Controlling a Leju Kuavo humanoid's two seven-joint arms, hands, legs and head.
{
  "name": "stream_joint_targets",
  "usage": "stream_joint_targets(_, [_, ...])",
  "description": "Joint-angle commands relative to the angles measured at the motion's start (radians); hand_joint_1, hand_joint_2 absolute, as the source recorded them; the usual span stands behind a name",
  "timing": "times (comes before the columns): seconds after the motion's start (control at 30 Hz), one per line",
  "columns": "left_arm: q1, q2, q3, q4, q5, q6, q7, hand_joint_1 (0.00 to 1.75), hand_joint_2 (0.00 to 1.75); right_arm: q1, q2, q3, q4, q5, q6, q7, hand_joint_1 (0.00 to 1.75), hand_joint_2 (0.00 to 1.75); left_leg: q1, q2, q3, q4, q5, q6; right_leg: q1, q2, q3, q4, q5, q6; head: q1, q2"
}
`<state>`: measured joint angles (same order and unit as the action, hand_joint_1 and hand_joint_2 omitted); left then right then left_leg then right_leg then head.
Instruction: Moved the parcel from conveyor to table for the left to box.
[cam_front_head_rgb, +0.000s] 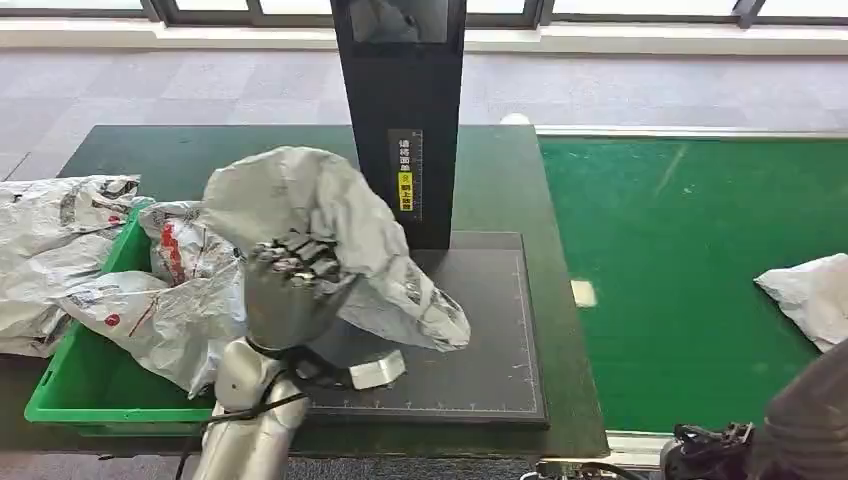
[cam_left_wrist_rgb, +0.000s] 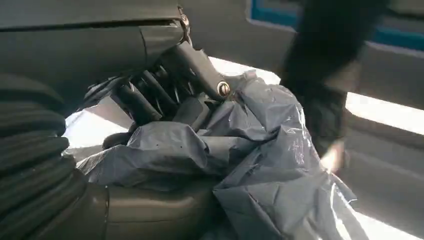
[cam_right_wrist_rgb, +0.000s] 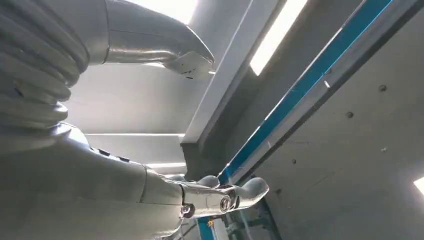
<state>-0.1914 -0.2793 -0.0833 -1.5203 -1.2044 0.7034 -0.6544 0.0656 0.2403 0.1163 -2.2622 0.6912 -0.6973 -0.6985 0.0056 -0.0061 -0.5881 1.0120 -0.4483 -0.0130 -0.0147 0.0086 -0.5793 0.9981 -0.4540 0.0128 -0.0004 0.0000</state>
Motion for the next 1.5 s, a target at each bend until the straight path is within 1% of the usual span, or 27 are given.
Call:
stream_joint_targets(0.03, [-0.004, -0.07, 0.473, -0.278, 0.21, -0.005, -0.044, 1.75, 1.75, 0.085, 0.09, 0.057, 0.031, 0.001, -0.001, 0.0, 0.0, 1.75, 0.001, 0.004, 0.0, 0.0, -0.001, -0.001, 0.001, 0.004, -0.001, 0.0, 0.0, -0.002, 0.0, 0.0])
stream_joint_targets(0.2, [0.004, -0.07, 0.478, -0.293, 0.224, -0.005, -0.044, 1.75, 1.75, 0.083, 0.091, 0.057, 0.034, 0.002, -0.001, 0.0, 0.0, 1.75, 0.001, 0.0, 0.001, -0.001, 0.0, -0.001, 0.001, -0.001, 0.0, 0.0, -0.001, -0.002, 0.0, 0.0])
stream_joint_targets(0.23, [0.011, -0.07, 0.519, -0.316, 0.262, -0.005, -0.044, 1.75, 1.75, 0.081, 0.097, 0.054, 0.04, 0.006, -0.001, 0.0, 0.0, 1.75, 0.001, -0.001, 0.001, -0.001, 0.0, 0.0, 0.002, -0.001, 0.0, -0.001, -0.001, -0.003, 0.0, 0.0])
stream_joint_targets(0.27, [0.015, -0.07, 0.536, -0.341, 0.278, -0.005, -0.044, 1.75, 1.75, 0.079, 0.099, 0.055, 0.044, 0.006, -0.001, 0.0, 0.0, 1.75, 0.001, 0.002, 0.0, 0.0, -0.001, 0.0, 0.001, 0.001, -0.001, 0.001, -0.001, -0.002, 0.0, 0.0])
stream_joint_targets(0.33, [0.025, -0.07, 0.577, -0.355, 0.254, -0.005, -0.044, 1.75, 1.75, 0.067, 0.109, 0.052, 0.054, 0.016, -0.001, 0.0, 0.0, 1.75, 0.001, 0.004, 0.0, -0.001, -0.001, -0.001, 0.001, 0.003, -0.001, 0.001, -0.001, -0.003, 0.0, 0.0])
stream_joint_targets(0.57, [0.025, -0.07, 0.577, -0.355, 0.254, -0.005, -0.044, 1.75, 1.75, 0.067, 0.109, 0.052, 0.054, 0.016, -0.001, 0.0, 0.0, 1.75, 0.001, 0.0, 0.0, -0.002, 0.0, -0.001, 0.001, -0.001, 0.0, 0.0, -0.001, -0.003, 0.0, 0.0])
stream_joint_targets(0.63, [-0.007, -0.07, 0.628, -0.325, 0.198, -0.005, -0.039, 1.75, 1.75, 0.06, 0.109, 0.053, 0.055, 0.022, -0.001, 0.0, 0.0, 1.75, 0.0, 0.001, 0.0, -0.001, -0.001, -0.001, 0.001, 0.0, 0.0, 0.0, -0.001, -0.003, 0.0, 0.0])
stream_joint_targets(0.7, [-0.004, -0.07, 0.601, -0.264, 0.113, -0.005, 0.024, 1.75, 1.75, 0.059, 0.109, 0.052, 0.048, 0.026, -0.001, 0.0, 0.0, 1.75, 0.001, 0.001, 0.001, -0.002, 0.0, -0.001, 0.001, 0.0, 0.0, 0.0, -0.001, -0.003, 0.0, 0.0])
stream_joint_targets(0.73, [-0.013, -0.07, 0.609, -0.25, 0.068, -0.005, 0.038, 1.75, 1.75, 0.059, 0.109, 0.053, 0.048, 0.029, -0.001, 0.0, 0.0, 1.75, 0.0, -0.001, 0.0, -0.001, 0.0, -0.001, 0.0, -0.001, 0.0, 0.0, -0.001, -0.002, 0.0, 0.0])
stream_joint_targets(0.77, [-0.022, -0.07, 0.597, -0.214, -0.046, -0.005, 0.09, 1.75, 1.75, 0.06, 0.108, 0.054, 0.051, 0.03, -0.001, 0.0, 0.0, 1.75, 0.001, -0.002, 0.001, -0.002, 0.0, -0.001, 0.001, -0.003, 0.002, -0.001, -0.001, -0.003, 0.0, 0.0])
stream_joint_targets(0.8, [-0.02, -0.043, 0.57, -0.141, -0.08, -0.005, 0.143, 1.75, 1.75, 0.061, 0.108, 0.056, 0.054, 0.032, -0.001, 0.0, 0.0, 1.75, 0.0, -0.002, 0.001, -0.002, 0.0, -0.001, 0.001, -0.003, 0.001, 0.0, -0.001, -0.003, 0.0, 0.0])
stream_joint_targets(0.83, [-0.039, -0.066, 0.544, -0.103, -0.182, -0.005, 0.215, 1.75, 1.75, 0.06, 0.107, 0.058, 0.057, 0.033, -0.001, 0.0, 0.0, 1.75, 0.0, -0.002, 0.001, -0.002, 0.001, -0.001, 0.0, -0.003, 0.001, 0.0, -0.001, -0.002, 0.0, 0.0])
stream_joint_targets(0.87, [-0.047, -0.066, 0.541, -0.099, -0.214, -0.005, 0.241, 1.75, 1.75, 0.059, 0.107, 0.06, 0.059, 0.032, -0.001, 0.0, 0.0, 1.75, 0.0, -0.004, 0.002, -0.004, 0.001, -0.001, 0.0, -0.005, 0.002, -0.002, -0.001, -0.003, 0.0, 0.0])
stream_joint_targets(0.9, [-0.055, -0.052, 0.522, -0.042, -0.271, -0.005, 0.3, 1.75, 1.75, 0.057, 0.108, 0.06, 0.061, 0.035, -0.001, 0.0, 0.0, 1.75, 0.0, -0.005, 0.001, -0.002, 0.001, -0.001, 0.0, -0.005, 0.002, -0.001, -0.001, -0.002, 0.0, 0.0])
stream_joint_targets(0.93, [-0.062, -0.028, 0.477, 0.036, -0.308, -0.005, 0.372, 1.75, 1.75, 0.058, 0.108, 0.062, 0.06, 0.037, -0.001, 0.0, 0.0, 1.75, 0.0, -0.005, 0.001, -0.002, 0.001, -0.001, 0.0, -0.005, 0.0, -0.001, -0.001, -0.002, 0.0, 0.0])
stream_joint_targets(1.0, [-0.102, 0.006, 0.426, 0.136, -0.366, -0.079, 0.452, 1.75, 1.75, 0.063, 0.105, 0.069, 0.076, 0.042, -0.001, 0.0, 0.0, 1.75, 0.0, -0.006, 0.001, -0.003, 0.002, -0.001, 0.0, -0.007, 0.001, -0.001, -0.001, -0.003, 0.0, 0.0])
stream_joint_targets(1.03, [-0.107, 0.093, 0.342, 0.18, -0.366, -0.136, 0.563, 1.75, 1.75, 0.067, 0.099, 0.075, 0.083, 0.04, -0.001, 0.0, 0.0, 1.75, -0.001, -0.007, 0.001, -0.003, 0.002, -0.001, -0.001, -0.007, 0.0, -0.001, -0.001, -0.002, 0.0, 0.0])
stream_joint_targets(1.07, [-0.115, 0.116, 0.292, 0.197, -0.366, -0.149, 0.618, 1.75, 1.75, 0.067, 0.1, 0.075, 0.085, 0.04, -0.001, 0.0, 0.0, 1.75, 0.0, -0.006, 0.001, -0.004, 0.002, -0.001, 0.0, -0.007, 0.001, -0.002, -0.001, -0.003, 0.0, 0.0])
stream_joint_targets(1.1, [-0.115, 0.116, 0.292, 0.197, -0.366, -0.149, 0.618, 1.75, 1.75, 0.067, 0.1, 0.075, 0.085, 0.04, -0.001, 0.0, 0.0, 1.75, 0.0, -0.008, 0.001, -0.004, 0.003, -0.001, 0.0, -0.009, 0.001, -0.001, 0.0, -0.003, 0.0, 0.0])
stream_joint_targets(1.13, [-0.137, 0.128, 0.28, 0.231, -0.366, -0.181, 0.637, 1.75, 1.75, 0.066, 0.098, 0.077, 0.09, 0.038, -0.001, 0.0, 0.0, 1.75, 0.0, -0.006, 0.001, -0.002, 0.002, -0.001, 0.0, -0.006, 0.001, -0.001, -0.001, -0.003, 0.0, 0.0])
stream_joint_targets(1.17, [-0.158, 0.138, 0.254, 0.282, -0.366, -0.235, 0.677, 1.75, 1.75, 0.065, 0.093, 0.084, 0.099, 0.036, -0.001, 0.0, 0.0, 1.75, 0.0, -0.005, 0.001, -0.003, 0.002, -0.002, 0.001, -0.007, 0.001, -0.002, 0.0, -0.003, 0.0, 0.0])
stream_joint_targets(1.2, [-0.181, 0.139, 0.257, 0.325, -0.366, -0.257, 0.683, 1.75, 1.75, 0.062, 0.09, 0.088, 0.106, 0.034, -0.001, 0.0, 0.0, 1.75, 0.0, -0.005, 0.0, -0.002, 0.002, -0.001, 0.0, -0.006, 0.001, 0.0, 0.0, -0.003, 0.0, 0.0])
stream_joint_targets(1.23, [-0.21, 0.166, 0.246, 0.401, -0.366, -0.287, 0.717, 1.75, 1.75, 0.053, 0.083, 0.097, 0.123, 0.029, -0.001, 0.0, 0.0, 1.75, 0.001, -0.005, 0.001, -0.004, 0.002, -0.002, 0.001, -0.006, 0.002, -0.002, 0.0, -0.003, 0.0, 0.0])
stream_joint_targets(1.27, [-0.225, 0.178, 0.244, 0.444, -0.366, -0.302, 0.729, 1.75, 1.75, 0.047, 0.08, 0.099, 0.135, 0.025, -0.001, 0.0, 0.0, 1.75, 0.0, -0.004, 0.001, -0.003, 0.002, -0.002, 0.0, -0.005, 0.001, -0.001, 0.0, -0.003, 0.0, 0.0])
stream_joint_targets(1.3, [-0.272, 0.203, 0.254, 0.565, -0.366, -0.321, 0.746, 1.75, 1.75, 0.03, 0.074, 0.104, 0.167, 0.013, -0.001, 0.0, 0.0, 1.75, 0.0, -0.004, 0.002, -0.002, 0.001, -0.001, 0.0, -0.004, 0.002, -0.001, 0.0, -0.002, 0.0, 0.0])
stream_joint_targets(1.4, [-0.344, 0.225, 0.287, 0.757, -0.366, -0.292, 0.74, 1.75, 1.75, 0.007, 0.069, 0.108, 0.187, 0.004, -0.001, 0.0, 0.0, 1.75, 0.0, -0.003, 0.003, -0.004, 0.002, -0.001, 0.0, -0.004, 0.003, -0.001, 0.001, -0.003, 0.0, 0.0])
stream_joint_targets(1.5, [-0.344, 0.225, 0.287, 0.757, -0.366, -0.292, 0.74, 1.75, 1.75, 0.007, 0.069, 0.108, 0.187, 0.004, -0.001, 0.0, 0.0, 1.75, 0.0, -0.001, 0.002, -0.002, 0.002, -0.002, 0.0, -0.001, 0.001, 0.0, 0.001, -0.002, 0.0, 0.0])
